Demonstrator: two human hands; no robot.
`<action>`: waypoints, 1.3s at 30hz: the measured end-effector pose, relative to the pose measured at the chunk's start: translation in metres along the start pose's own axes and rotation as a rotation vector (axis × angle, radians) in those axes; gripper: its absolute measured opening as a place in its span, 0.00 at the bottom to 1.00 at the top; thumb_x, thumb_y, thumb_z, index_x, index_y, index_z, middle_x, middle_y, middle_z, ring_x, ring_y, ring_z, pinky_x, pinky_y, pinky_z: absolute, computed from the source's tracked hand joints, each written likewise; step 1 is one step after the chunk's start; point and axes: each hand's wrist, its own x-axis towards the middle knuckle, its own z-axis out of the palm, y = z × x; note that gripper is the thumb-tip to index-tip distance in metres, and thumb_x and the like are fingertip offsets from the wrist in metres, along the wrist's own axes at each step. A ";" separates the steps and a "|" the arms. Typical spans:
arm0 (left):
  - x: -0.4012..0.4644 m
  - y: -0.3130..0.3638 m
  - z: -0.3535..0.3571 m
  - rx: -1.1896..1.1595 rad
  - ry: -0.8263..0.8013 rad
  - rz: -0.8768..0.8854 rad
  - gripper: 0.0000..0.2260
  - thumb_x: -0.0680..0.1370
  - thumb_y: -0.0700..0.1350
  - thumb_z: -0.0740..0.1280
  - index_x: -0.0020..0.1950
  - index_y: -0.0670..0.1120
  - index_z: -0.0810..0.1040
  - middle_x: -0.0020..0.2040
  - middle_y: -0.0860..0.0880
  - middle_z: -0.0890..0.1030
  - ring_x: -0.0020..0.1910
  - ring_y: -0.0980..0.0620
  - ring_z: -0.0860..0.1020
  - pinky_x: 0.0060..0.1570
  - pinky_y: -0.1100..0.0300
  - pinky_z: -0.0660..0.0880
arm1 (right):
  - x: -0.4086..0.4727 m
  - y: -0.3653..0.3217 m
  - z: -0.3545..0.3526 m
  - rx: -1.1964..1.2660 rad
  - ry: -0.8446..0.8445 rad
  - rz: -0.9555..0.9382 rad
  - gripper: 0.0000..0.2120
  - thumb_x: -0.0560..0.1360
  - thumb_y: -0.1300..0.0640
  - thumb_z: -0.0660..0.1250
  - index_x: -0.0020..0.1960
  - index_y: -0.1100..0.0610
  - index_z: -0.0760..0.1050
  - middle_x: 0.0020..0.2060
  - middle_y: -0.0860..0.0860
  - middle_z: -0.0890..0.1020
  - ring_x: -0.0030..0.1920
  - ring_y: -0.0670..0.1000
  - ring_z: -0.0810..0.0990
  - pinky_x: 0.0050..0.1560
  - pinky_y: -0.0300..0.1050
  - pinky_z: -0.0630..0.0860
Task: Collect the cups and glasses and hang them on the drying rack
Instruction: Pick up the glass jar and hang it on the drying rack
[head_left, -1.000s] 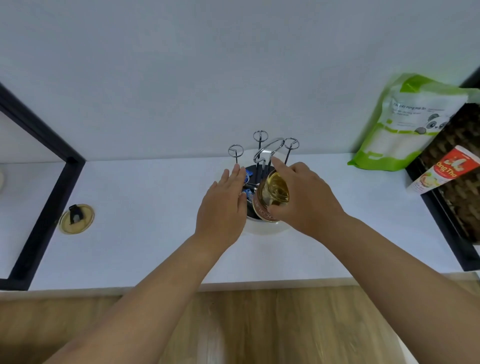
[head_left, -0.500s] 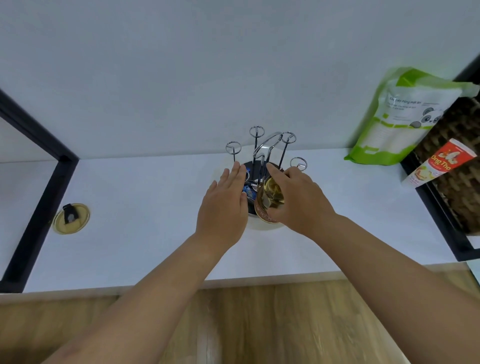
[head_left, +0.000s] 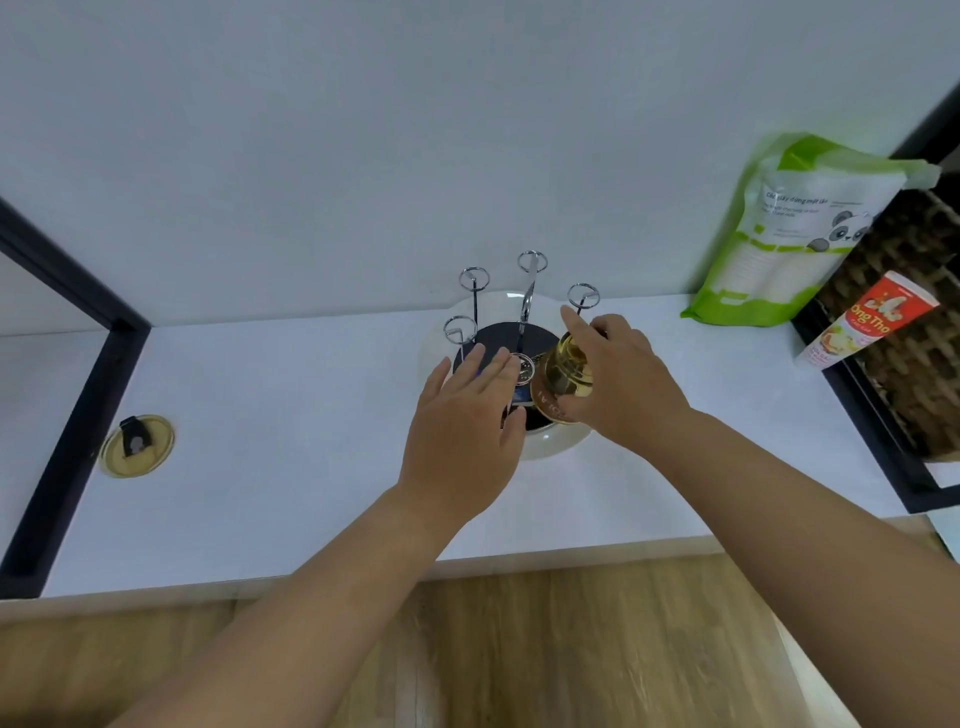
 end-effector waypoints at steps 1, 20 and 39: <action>0.000 0.000 0.000 -0.002 -0.002 0.021 0.25 0.83 0.52 0.59 0.80 0.47 0.68 0.79 0.49 0.69 0.81 0.49 0.60 0.80 0.49 0.51 | 0.001 0.002 -0.002 0.010 0.003 0.004 0.47 0.72 0.45 0.76 0.83 0.48 0.55 0.71 0.56 0.69 0.69 0.61 0.69 0.65 0.60 0.74; 0.025 -0.036 -0.004 0.023 -0.120 -0.147 0.39 0.81 0.64 0.61 0.85 0.50 0.48 0.85 0.50 0.45 0.84 0.50 0.42 0.81 0.47 0.42 | -0.001 0.011 -0.005 0.057 0.016 0.018 0.39 0.76 0.52 0.72 0.83 0.46 0.58 0.80 0.56 0.61 0.77 0.61 0.62 0.70 0.60 0.70; 0.040 -0.045 -0.023 0.038 -0.201 -0.158 0.41 0.78 0.56 0.71 0.84 0.51 0.53 0.85 0.50 0.50 0.84 0.52 0.48 0.81 0.48 0.44 | -0.015 0.010 -0.003 0.102 0.026 -0.015 0.37 0.77 0.50 0.72 0.81 0.46 0.60 0.75 0.53 0.66 0.73 0.59 0.66 0.66 0.59 0.73</action>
